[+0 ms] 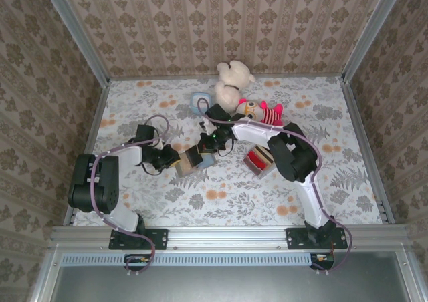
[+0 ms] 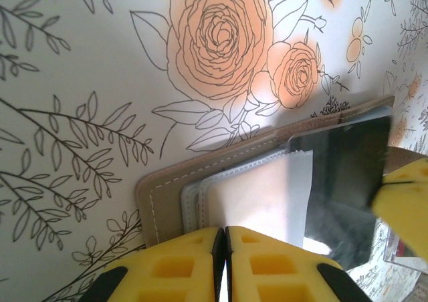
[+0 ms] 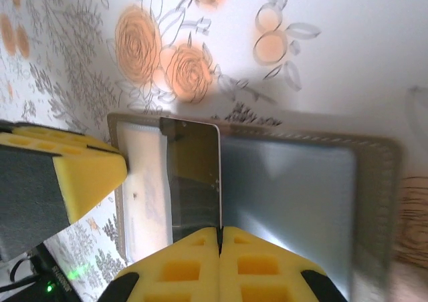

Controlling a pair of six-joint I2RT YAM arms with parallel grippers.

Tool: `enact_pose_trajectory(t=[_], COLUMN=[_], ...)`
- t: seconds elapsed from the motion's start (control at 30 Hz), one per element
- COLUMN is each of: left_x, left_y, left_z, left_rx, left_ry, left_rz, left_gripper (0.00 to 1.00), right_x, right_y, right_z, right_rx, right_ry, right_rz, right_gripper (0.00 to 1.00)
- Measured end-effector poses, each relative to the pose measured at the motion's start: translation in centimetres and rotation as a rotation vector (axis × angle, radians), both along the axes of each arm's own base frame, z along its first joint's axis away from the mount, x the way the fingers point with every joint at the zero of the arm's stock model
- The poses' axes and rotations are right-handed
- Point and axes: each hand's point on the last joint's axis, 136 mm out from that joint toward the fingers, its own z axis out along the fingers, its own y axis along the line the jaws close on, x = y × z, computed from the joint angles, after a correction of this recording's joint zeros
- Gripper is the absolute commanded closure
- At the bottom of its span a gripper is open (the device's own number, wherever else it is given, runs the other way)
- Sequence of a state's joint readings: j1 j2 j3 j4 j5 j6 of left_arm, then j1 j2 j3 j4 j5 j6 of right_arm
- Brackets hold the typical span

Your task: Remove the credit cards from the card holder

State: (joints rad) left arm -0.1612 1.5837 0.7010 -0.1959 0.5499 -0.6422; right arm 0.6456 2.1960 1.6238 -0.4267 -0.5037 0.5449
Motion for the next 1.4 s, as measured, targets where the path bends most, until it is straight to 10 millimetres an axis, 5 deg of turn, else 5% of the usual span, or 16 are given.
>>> enact_pose_trajectory(t=[0.17,0.4,0.53,0.7,0.93,1.2,1.4], left_x=[0.0,0.6,1.1,2.5,3.5,3.4,3.5], left_y=[0.0,0.2,-0.6,-2.7,-4.9,-7.4,-7.7], left_z=[0.1,1.8,4.5,9.9,14.2,17.8,18.5], left_rx=[0.000,-0.030,-0.108,-0.290,-0.472,-0.571,-0.586], left_ry=[-0.002,-0.048,-0.107,-0.249,-0.340,-0.395,-0.416], left_rz=[0.000,0.015,0.012,-0.027,-0.088,-0.178,-0.190], left_gripper=[0.82,0.45,0.28,0.23,0.28,0.54,0.81], right_x=[0.5,0.7,0.9,1.0,0.7,0.9,1.0], right_y=[-1.5,-3.0,-3.4,-3.3,-3.1,-2.6,-2.3], right_z=[0.7,4.4,7.7,10.3,12.1,15.3,16.9], right_rx=[-0.018,0.047,0.158,0.288,0.439,0.576,0.640], right_ry=[-0.025,-0.086,-0.123,-0.126,-0.082,-0.089,-0.106], right_rz=[-0.035,-0.066,-0.075,-0.076,-0.087,-0.084,-0.076], right_gripper=[1.00,1.00,1.00,1.00,1.00,1.00,1.00])
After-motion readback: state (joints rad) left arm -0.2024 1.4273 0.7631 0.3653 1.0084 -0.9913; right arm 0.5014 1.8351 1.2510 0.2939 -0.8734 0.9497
